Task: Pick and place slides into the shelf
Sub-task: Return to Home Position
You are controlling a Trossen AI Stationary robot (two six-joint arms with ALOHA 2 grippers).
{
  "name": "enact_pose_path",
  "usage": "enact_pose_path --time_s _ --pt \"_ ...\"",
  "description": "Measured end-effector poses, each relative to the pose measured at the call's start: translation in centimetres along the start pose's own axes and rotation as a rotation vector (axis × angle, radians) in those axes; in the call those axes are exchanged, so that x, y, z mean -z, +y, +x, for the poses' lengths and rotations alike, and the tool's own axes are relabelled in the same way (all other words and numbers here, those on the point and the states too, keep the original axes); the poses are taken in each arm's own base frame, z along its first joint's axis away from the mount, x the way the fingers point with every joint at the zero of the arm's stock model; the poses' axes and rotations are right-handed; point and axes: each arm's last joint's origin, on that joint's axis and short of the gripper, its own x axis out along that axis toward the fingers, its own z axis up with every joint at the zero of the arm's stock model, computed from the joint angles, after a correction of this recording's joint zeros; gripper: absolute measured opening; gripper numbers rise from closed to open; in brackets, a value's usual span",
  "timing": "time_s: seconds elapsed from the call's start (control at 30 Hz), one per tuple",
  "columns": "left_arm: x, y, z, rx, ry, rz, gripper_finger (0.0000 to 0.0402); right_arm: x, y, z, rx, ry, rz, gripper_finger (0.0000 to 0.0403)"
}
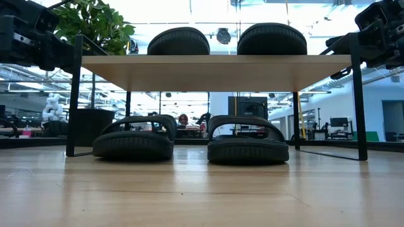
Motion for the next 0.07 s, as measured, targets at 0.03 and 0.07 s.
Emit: enact_pose_path --time_s 0.03,0.07 --pt "0.00 0.00 0.00 0.000 0.000 0.000 0.0001 0.00 0.00 0.00 0.000 0.000 0.000 0.0000" --pt "0.00 0.00 0.00 0.000 0.000 0.000 0.0002 0.00 0.00 0.00 -0.001 0.000 0.000 0.0000"
